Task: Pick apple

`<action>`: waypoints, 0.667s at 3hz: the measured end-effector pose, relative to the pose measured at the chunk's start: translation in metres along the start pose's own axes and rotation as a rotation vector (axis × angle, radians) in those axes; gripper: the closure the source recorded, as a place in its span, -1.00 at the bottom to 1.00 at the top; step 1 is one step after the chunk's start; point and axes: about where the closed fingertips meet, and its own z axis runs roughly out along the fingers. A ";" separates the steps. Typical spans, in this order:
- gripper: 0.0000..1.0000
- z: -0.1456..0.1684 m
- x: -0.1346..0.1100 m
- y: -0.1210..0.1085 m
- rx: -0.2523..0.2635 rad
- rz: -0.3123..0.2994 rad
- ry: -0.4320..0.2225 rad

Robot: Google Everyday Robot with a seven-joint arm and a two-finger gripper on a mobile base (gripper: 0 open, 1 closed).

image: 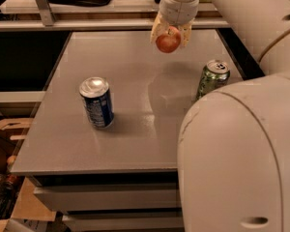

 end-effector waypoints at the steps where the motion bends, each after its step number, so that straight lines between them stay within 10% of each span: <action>1: 1.00 -0.005 -0.003 0.003 -0.015 -0.024 -0.007; 2: 1.00 -0.010 -0.006 0.008 -0.026 -0.048 -0.013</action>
Offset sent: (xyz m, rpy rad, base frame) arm 0.0011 0.0081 0.0243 0.0085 -0.0182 0.0773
